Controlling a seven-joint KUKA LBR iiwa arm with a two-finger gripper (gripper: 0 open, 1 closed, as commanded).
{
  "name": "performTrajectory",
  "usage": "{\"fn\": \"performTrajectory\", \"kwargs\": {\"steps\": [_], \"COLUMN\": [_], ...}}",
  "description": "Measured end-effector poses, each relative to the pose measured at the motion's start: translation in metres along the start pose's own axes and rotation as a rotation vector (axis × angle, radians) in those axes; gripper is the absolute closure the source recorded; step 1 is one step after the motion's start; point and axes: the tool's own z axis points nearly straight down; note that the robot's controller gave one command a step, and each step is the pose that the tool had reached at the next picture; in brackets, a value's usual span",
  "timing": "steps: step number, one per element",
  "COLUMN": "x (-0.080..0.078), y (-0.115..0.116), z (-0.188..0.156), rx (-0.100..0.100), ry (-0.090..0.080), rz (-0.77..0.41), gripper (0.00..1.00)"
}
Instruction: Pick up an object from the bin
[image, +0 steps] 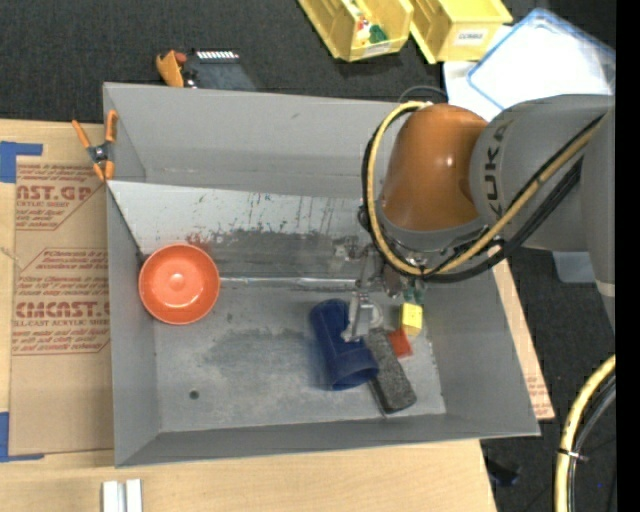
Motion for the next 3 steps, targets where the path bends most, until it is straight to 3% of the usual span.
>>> {"fn": "performTrajectory", "kwargs": {"steps": [1, 2, 3], "x": [-0.002, 0.018, 0.026], "y": [0.000, -0.007, -0.005], "z": [-0.004, 0.059, 0.046], "rx": [0.000, -0.005, -0.001], "ry": [-0.007, -0.008, -0.007], "rz": [0.000, 0.260, 0.291], "gripper": [0.00, 0.00, 0.00]}}
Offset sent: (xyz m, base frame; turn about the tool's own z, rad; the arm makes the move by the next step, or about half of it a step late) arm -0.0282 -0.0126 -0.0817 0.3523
